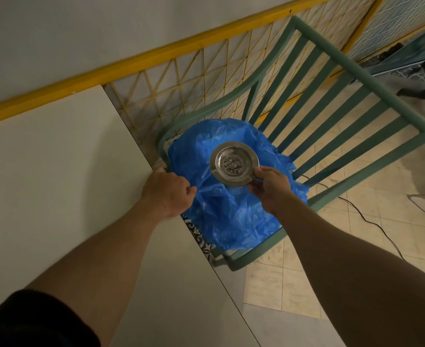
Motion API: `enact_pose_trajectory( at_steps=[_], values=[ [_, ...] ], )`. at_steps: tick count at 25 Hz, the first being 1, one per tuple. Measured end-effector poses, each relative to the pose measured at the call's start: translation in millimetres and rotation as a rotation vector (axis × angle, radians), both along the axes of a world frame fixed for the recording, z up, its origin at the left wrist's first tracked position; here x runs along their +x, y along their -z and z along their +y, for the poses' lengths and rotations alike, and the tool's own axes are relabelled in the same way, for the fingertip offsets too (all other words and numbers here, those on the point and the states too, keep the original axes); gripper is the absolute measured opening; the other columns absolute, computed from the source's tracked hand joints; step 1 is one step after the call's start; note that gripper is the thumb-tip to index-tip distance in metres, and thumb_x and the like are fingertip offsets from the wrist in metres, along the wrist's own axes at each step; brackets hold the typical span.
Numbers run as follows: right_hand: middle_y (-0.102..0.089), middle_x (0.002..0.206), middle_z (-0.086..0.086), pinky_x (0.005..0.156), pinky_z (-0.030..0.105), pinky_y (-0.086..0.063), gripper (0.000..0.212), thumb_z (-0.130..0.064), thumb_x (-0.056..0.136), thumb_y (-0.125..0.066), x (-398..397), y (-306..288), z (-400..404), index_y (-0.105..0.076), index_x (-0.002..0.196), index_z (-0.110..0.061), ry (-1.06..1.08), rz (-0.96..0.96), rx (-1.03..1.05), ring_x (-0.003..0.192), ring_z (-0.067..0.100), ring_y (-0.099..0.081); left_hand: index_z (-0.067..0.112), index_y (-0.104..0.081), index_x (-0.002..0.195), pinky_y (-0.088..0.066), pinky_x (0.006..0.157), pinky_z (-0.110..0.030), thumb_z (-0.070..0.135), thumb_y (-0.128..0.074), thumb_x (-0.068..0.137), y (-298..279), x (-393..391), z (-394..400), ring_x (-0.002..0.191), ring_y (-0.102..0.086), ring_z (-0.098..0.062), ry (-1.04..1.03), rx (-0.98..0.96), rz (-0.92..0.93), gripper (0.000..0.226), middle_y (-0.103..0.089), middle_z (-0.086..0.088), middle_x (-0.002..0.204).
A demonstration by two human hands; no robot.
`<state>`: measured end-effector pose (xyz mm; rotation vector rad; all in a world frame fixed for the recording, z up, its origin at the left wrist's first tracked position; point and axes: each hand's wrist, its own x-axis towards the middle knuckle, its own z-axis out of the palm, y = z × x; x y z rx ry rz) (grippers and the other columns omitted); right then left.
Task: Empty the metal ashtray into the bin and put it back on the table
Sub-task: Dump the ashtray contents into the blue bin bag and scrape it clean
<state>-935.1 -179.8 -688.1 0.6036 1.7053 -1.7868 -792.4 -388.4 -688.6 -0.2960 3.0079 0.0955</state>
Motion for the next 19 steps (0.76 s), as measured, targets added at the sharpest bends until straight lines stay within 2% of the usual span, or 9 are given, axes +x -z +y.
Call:
enact_pose_trajectory(
  at_steps=[6, 11, 15, 19],
  values=[
    [-0.071, 0.075, 0.007, 0.057, 0.030, -0.056, 0.010, -0.008, 0.094, -0.061, -12.9, 20.3, -3.8, -0.063, 0.086, -0.012, 0.022, 0.029, 0.001, 0.063, 0.018, -0.070, 0.023, -0.036, 0.048, -0.033, 0.070, -0.035, 0.045, -0.037, 0.090, 5.3, 1.6, -0.9, 0.044, -0.031, -0.007, -0.017, 0.006, 0.041, 0.048, -0.035, 0.008, 0.044],
    [-0.072, 0.083, 0.010, 0.055, 0.025, -0.057, 0.008, -0.008, 0.094, -0.063, -25.8, 28.8, -5.2, -0.063, 0.086, -0.011, 0.047, 0.110, 0.052, 0.068, 0.017, -0.073, 0.022, -0.040, 0.050, -0.037, 0.071, -0.035, 0.044, -0.038, 0.091, 5.7, 2.0, -0.1, 0.044, -0.035, -0.008, -0.020, 0.016, 0.046, 0.047, -0.040, 0.006, 0.044],
    [-0.072, 0.095, 0.017, 0.067, 0.030, -0.060, 0.005, -0.009, 0.090, -0.068, -40.9, 36.6, -6.3, -0.066, 0.085, -0.008, 0.067, 0.220, 0.142, 0.084, 0.024, -0.074, 0.022, -0.034, 0.047, -0.037, 0.068, -0.035, 0.042, -0.037, 0.086, 4.5, 1.3, 0.4, 0.042, -0.030, -0.008, -0.024, 0.016, 0.066, 0.044, -0.035, 0.008, 0.042],
    [-0.073, 0.092, 0.014, 0.072, 0.036, -0.063, 0.004, -0.014, 0.089, -0.069, -55.2, 41.6, -5.4, -0.068, 0.087, -0.011, 0.021, 0.355, 0.331, 0.084, 0.025, -0.073, 0.022, -0.038, 0.048, -0.033, 0.067, -0.034, 0.045, -0.027, 0.082, 4.5, 1.1, 0.3, 0.043, -0.033, -0.009, -0.034, 0.020, 0.058, 0.042, -0.037, 0.007, 0.043]
  ],
)
